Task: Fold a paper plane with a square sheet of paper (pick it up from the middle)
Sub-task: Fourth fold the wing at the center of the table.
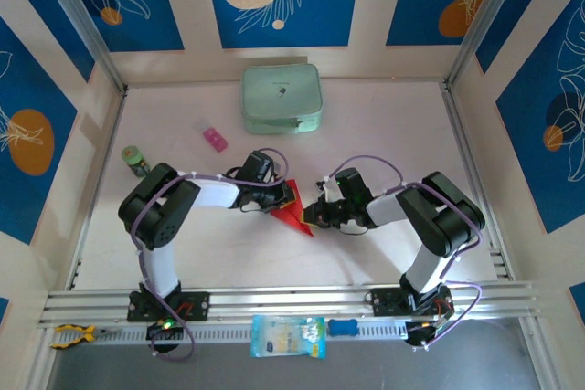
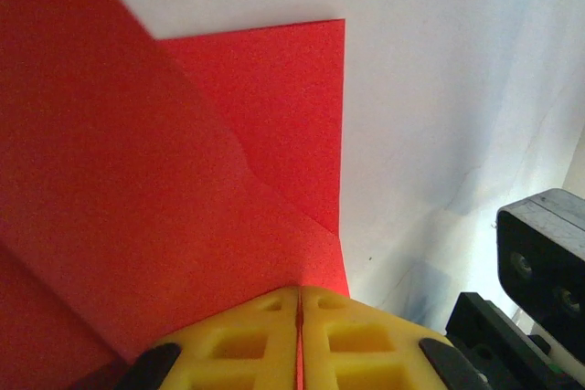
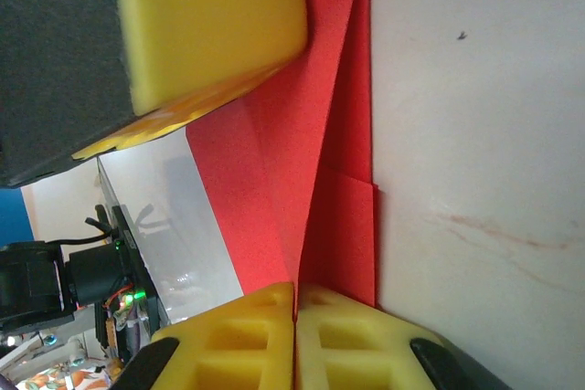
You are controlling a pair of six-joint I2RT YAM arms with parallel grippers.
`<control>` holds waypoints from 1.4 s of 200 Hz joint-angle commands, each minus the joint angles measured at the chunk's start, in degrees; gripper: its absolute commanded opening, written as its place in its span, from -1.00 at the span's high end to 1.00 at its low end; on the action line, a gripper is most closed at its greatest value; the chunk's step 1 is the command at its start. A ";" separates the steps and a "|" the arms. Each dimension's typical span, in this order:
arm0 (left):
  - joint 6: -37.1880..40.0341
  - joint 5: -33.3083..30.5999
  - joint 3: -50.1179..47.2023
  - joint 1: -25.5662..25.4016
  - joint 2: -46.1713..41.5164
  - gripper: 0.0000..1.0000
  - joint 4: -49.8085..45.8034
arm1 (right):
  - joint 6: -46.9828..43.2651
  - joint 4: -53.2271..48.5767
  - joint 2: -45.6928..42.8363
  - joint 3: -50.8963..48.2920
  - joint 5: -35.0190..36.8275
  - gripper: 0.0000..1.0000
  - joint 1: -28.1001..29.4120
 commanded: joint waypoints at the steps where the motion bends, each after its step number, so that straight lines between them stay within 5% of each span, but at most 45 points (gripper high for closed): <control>1: 1.29 1.35 0.59 -0.36 1.87 0.81 -1.77 | 0.06 -2.81 1.52 0.42 1.01 0.81 0.11; 280: 1.71 2.05 -0.57 -0.44 2.75 0.81 -0.72 | -2.77 -16.78 -8.64 -3.06 1.23 0.67 0.73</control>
